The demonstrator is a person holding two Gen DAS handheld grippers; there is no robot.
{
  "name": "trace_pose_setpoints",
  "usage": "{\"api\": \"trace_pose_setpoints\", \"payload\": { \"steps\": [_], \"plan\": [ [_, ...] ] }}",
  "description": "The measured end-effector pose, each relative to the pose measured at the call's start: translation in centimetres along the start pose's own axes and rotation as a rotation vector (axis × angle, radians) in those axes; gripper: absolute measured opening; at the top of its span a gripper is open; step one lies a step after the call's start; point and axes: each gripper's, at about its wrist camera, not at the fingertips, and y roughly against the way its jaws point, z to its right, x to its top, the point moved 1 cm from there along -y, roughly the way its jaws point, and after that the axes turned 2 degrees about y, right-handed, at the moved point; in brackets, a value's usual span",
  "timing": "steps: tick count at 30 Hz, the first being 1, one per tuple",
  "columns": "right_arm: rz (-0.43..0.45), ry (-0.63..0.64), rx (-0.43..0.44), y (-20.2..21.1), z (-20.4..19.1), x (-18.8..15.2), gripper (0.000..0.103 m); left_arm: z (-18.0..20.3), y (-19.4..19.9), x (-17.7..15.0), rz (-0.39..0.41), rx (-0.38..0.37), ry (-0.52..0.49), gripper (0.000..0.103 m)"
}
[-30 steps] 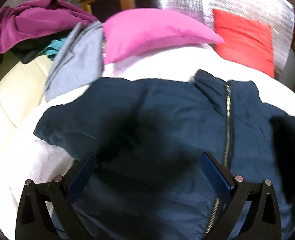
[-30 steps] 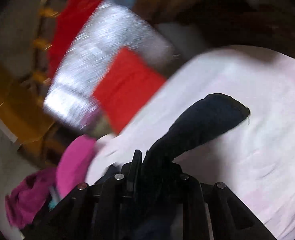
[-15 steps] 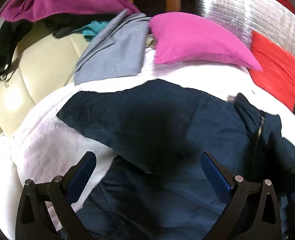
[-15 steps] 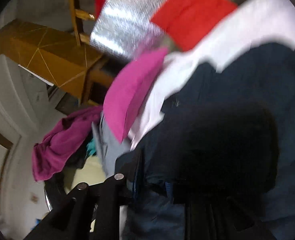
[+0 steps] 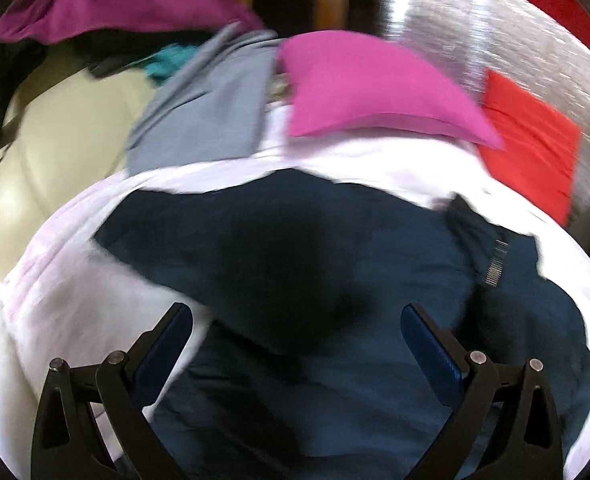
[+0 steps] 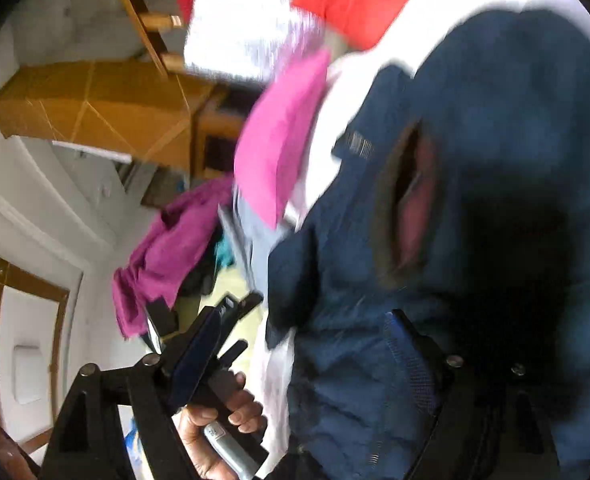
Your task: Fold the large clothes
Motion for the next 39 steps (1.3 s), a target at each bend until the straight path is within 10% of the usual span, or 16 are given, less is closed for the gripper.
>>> {"api": "trace_pose_setpoints", "payload": {
  "steps": [4,7,10,15,23,34,37,39],
  "plan": [
    [0.109,-0.068,-0.163,2.4,3.7,2.8,0.052,3.5,0.9,-1.3,0.019,-0.132,-0.092,0.103],
    [0.104,-0.143,-0.254,1.5,7.5,3.2,0.046,5.2,0.8,-2.3,0.018,-0.198,-0.142,0.103],
    [0.129,-0.214,-0.215,0.4,10.3,2.4,0.025,6.0,1.2,-3.3,0.023,-0.23,-0.191,0.103],
    [0.153,-0.138,-0.214,0.7,10.3,2.0,0.02,7.5,4.3,-5.5,0.029,-0.334,-0.249,0.103],
    [0.169,-0.06,-0.187,0.8,10.0,1.6,0.019,12.1,8.0,-8.9,0.112,-0.252,-0.543,0.103],
    [0.207,-0.043,-0.119,1.6,10.2,1.3,0.019,17.7,3.5,-8.9,0.114,-0.078,-0.732,0.103],
    [0.212,-0.02,-0.133,1.5,10.0,1.1,0.019,18.0,2.8,-7.9,0.12,-0.083,-0.724,0.071],
    [0.217,-0.007,-0.138,1.4,9.9,1.1,0.019,17.3,1.9,-6.7,0.047,-0.113,-0.676,0.03]
  ]
}}
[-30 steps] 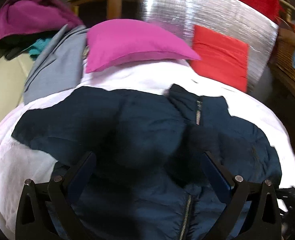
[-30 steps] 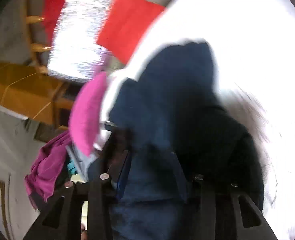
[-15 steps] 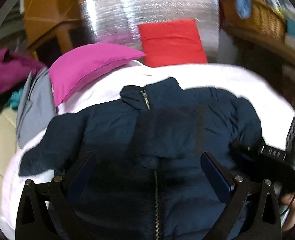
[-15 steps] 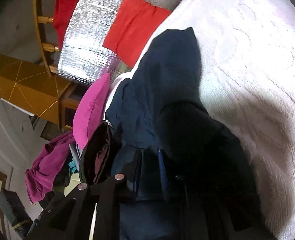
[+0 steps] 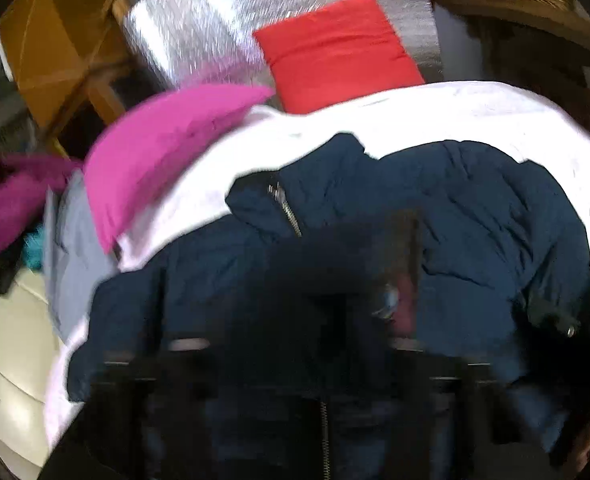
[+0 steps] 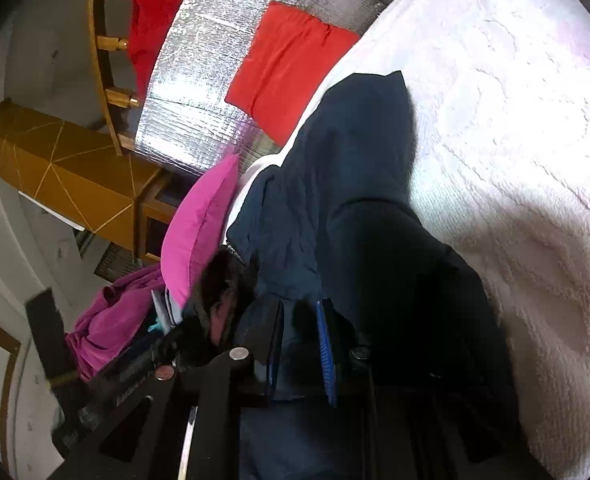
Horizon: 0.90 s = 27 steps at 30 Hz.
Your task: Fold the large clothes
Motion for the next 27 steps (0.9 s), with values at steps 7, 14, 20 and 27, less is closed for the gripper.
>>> {"api": "trace_pose_setpoints", "payload": {
  "steps": [7,14,20,27],
  "plan": [
    [0.02,0.029,-0.009,0.0,-0.2,-0.5,0.019,-8.9,0.6,-0.3,-0.027,-0.029,0.205,0.023],
    [0.04,0.054,-0.018,0.0,-0.4,-0.6,0.019,-20.1,1.7,-3.5,-0.067,0.012,0.39,0.029],
    [0.046,0.067,-0.024,-0.2,-0.4,-0.6,0.019,-29.0,2.4,-9.0,-0.077,0.025,0.598,0.073],
    [0.05,0.07,-0.032,-0.2,-0.4,-0.7,0.019,-37.7,-0.7,-15.8,-0.184,-0.056,0.89,0.074]
  ]
}}
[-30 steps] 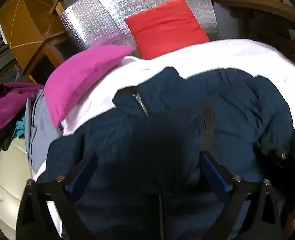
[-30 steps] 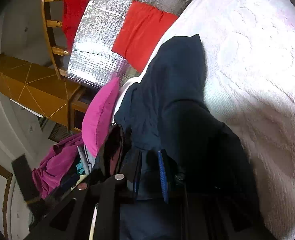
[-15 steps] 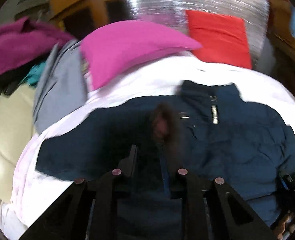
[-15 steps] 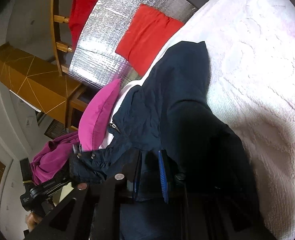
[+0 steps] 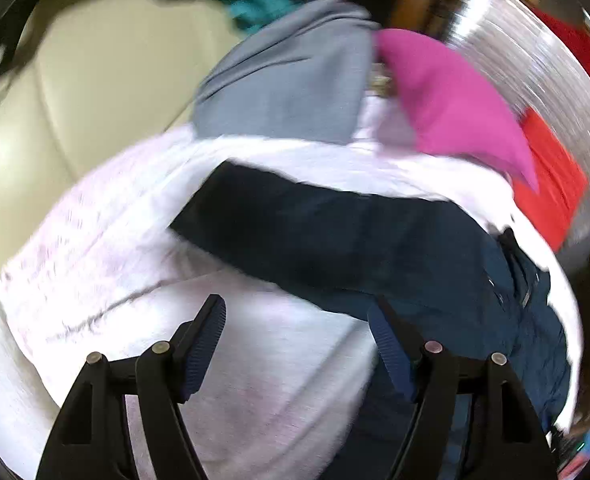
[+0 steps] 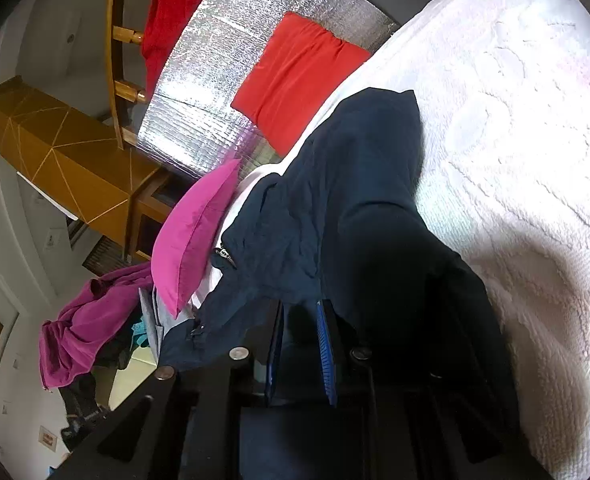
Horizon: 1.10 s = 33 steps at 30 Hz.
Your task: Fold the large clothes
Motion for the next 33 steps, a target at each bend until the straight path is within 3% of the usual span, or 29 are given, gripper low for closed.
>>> {"api": "trace_pose_setpoints", "payload": {
  "steps": [8,14,19,21,24,29,33],
  "plan": [
    [0.003,-0.001,-0.002,0.1,0.1,0.0,0.019,-5.6,-5.9,2.6,-0.104,-0.158,0.314,0.074],
    [0.003,-0.001,0.002,0.1,0.2,0.0,0.019,-7.7,-9.7,3.3,-0.137,-0.24,0.464,0.072],
    [0.004,-0.001,0.005,0.1,0.2,0.1,0.02,-8.0,-12.2,4.1,-0.144,-0.234,0.507,0.04],
    [0.003,-0.001,0.008,0.1,0.3,0.2,0.02,-8.0,-12.7,4.5,-0.135,-0.232,0.51,0.025],
    [0.004,-0.001,0.015,0.1,0.4,0.3,0.021,-7.4,-12.1,5.2,-0.107,-0.226,0.492,0.011],
    [0.007,-0.006,0.033,0.2,0.6,0.3,0.022,-2.3,-7.1,7.0,-0.014,-0.219,0.316,0.009],
    [0.009,-0.01,0.046,0.3,0.7,0.3,0.022,4.5,-1.5,7.4,0.065,-0.231,0.107,0.008]
  ]
}}
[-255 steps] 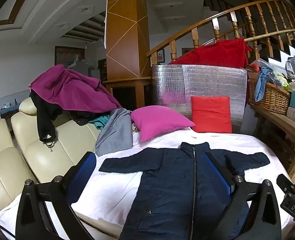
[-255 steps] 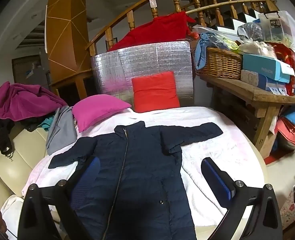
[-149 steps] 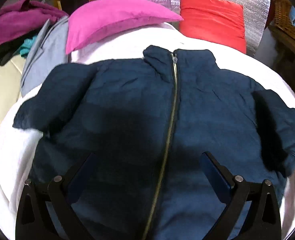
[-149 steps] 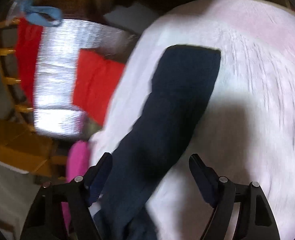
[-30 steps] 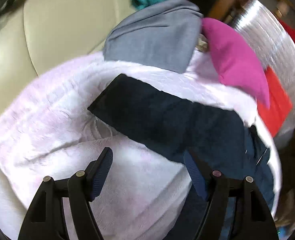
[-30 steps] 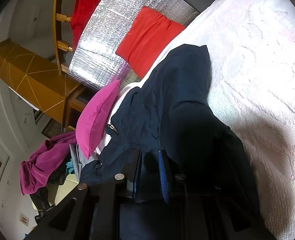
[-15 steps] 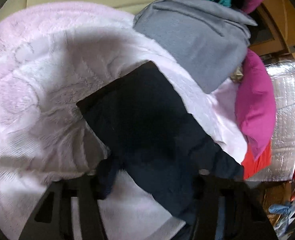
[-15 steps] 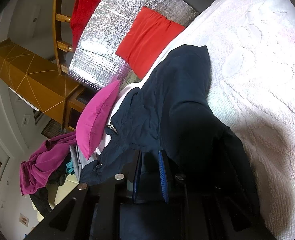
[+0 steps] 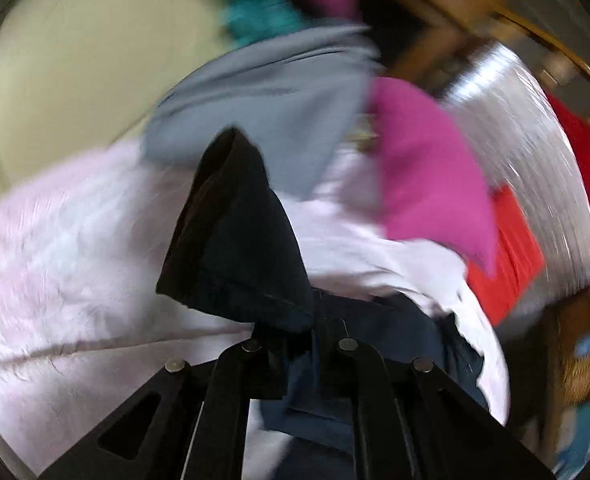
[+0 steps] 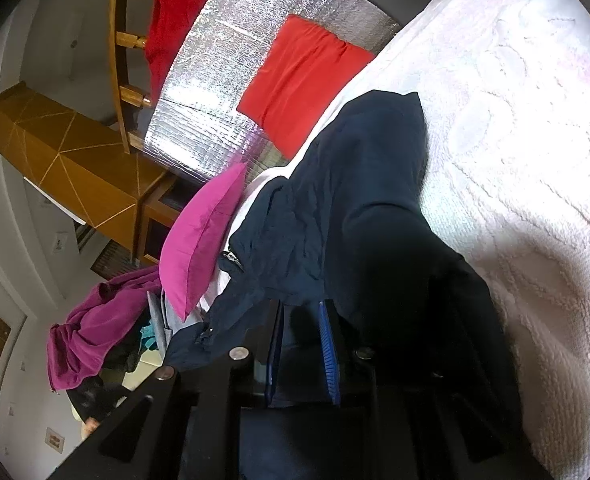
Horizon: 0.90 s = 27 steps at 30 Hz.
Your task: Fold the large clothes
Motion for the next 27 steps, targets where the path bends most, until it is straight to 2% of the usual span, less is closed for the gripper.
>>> {"api": "trace_pose_setpoints", "payload": {
  "steps": [4,9,11,15,19,22,23,24,26,27],
  "plan": [
    [0.001,-0.006,0.013,0.1,0.1,0.1,0.022,9.3,3.7,-2.1,0.038,-0.087,-0.213,0.008],
    [0.003,-0.014,0.032,0.1,0.2,0.2,0.024,18.0,5.6,-6.6,0.003,-0.183,-0.399,0.007],
    [0.005,-0.018,0.043,0.2,0.2,0.2,0.025,20.7,5.8,-8.8,-0.031,-0.219,-0.449,0.007],
    [0.006,-0.023,0.06,0.2,0.2,0.3,0.028,25.5,3.6,-13.6,-0.13,-0.269,-0.535,0.007],
    [0.007,-0.024,0.07,0.2,0.2,0.3,0.029,28.2,0.4,-17.9,-0.272,-0.305,-0.593,0.007],
    [0.007,-0.025,0.073,0.2,0.2,0.3,0.029,29.6,-1.4,-21.0,-0.429,-0.342,-0.648,0.022],
    [0.007,-0.025,0.073,0.2,0.2,0.3,0.029,29.7,-1.6,-21.6,-0.455,-0.352,-0.663,0.036],
    [0.007,-0.025,0.074,0.2,0.2,0.3,0.029,29.7,-1.6,-21.7,-0.463,-0.367,-0.667,0.055],
    [0.007,-0.027,0.075,0.1,0.2,0.4,0.029,28.8,0.0,-21.6,-0.422,-0.43,-0.645,0.07],
    [0.003,-0.026,0.07,0.1,0.2,0.4,0.029,28.3,0.4,-21.0,-0.4,-0.459,-0.624,0.072]
  ]
}}
